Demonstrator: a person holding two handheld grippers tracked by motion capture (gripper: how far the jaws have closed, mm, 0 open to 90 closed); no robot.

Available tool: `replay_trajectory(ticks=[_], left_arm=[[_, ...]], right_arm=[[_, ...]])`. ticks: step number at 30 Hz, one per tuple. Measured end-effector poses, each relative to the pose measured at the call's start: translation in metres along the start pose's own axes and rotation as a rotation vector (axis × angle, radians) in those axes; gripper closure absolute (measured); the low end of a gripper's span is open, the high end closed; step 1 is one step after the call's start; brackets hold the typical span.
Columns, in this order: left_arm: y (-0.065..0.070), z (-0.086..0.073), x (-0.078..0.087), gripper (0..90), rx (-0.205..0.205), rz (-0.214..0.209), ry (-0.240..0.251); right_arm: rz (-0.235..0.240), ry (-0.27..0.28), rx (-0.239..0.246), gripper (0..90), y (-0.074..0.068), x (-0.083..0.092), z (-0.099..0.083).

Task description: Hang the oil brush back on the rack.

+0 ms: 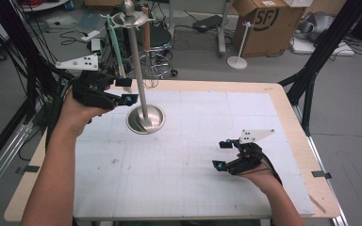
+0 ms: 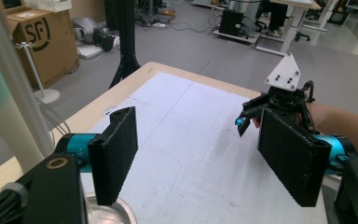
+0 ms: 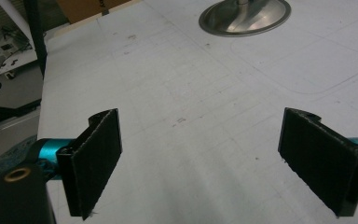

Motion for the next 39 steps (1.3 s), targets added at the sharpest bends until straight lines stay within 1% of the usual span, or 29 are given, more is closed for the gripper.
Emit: replay_trajectory(ticks=[2,4,8,9,10,13,15,16,18,20,26,30,31,35,36,37,39], left_arm=[[0.002,-0.003,-0.003,25.8,-0.004,0.002,-0.007],[0.004,-0.006,-0.006,25.3,-0.005,-0.006,-0.009],[0.005,-0.016,-0.015,22.1,0.005,0.004,-0.041],[0.005,-0.016,-0.015,21.3,0.005,0.004,-0.041],[0.006,-0.021,-0.02,20.5,0.005,0.003,-0.054],[0.009,-0.028,-0.027,18.8,0.013,0.0,-0.065],[0.01,-0.031,-0.029,18.3,0.012,0.0,-0.071],[0.012,-0.036,-0.033,18.0,0.016,-0.002,-0.08],[0.012,-0.04,-0.036,17.3,0.017,0.003,-0.091],[0.013,-0.041,-0.038,16.4,0.022,0.004,-0.092],[0.017,-0.056,-0.048,16.4,0.033,-0.005,-0.123],[0.018,-0.067,-0.054,16.3,0.034,-0.002,-0.148],[0.018,-0.069,-0.055,16.3,0.044,-0.003,-0.145],[0.02,-0.074,-0.058,16.1,0.053,-0.006,-0.14],[0.021,-0.078,-0.061,16.1,0.054,-0.005,-0.144],[0.021,-0.08,-0.062,16.0,0.058,-0.004,-0.144],[0.022,-0.084,-0.064,16.0,0.063,-0.008,-0.139]], right_arm=[[0.002,-0.004,-0.004,12.7,-0.001,0.0,0.0],[0.001,-0.005,-0.002,12.7,0.0,0.0,0.0],[0.0,-0.007,-0.002,12.7,-0.001,0.0,0.0],[0.0,-0.006,-0.002,12.7,0.0,0.0,0.0],[0.002,-0.004,-0.004,12.7,-0.001,0.0,0.0],[0.002,-0.002,-0.003,12.7,0.0,0.001,0.0],[0.002,-0.002,-0.003,12.7,0.0,0.001,0.0],[0.002,-0.002,-0.003,12.7,0.0,0.001,0.0],[0.002,-0.003,-0.002,12.7,0.0,0.001,0.0],[0.002,-0.002,-0.005,12.7,-0.001,0.001,0.0],[0.001,-0.002,-0.004,12.7,0.0,0.001,0.0],[0.001,-0.002,-0.004,12.7,0.0,0.001,0.0],[0.0,0.0,-0.004,12.7,0.0,0.001,0.0],[0.001,0.0,-0.004,12.7,0.0,0.001,0.0],[0.0,0.001,-0.002,12.7,0.0,0.001,0.0],[0.001,-0.001,-0.008,12.7,0.0,0.001,0.0],[-0.003,0.001,-0.002,12.7,0.0,0.001,0.0]])
Point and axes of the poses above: each handheld gripper's, and its own axes: x roughly backward along the jaws, z roughly out of its top, y roughly to its right, the point moved 9 cm from there along -x, roughly forward along the jaws, and after that the axes turned 8 degrees about -y, right-handed, at the moved point
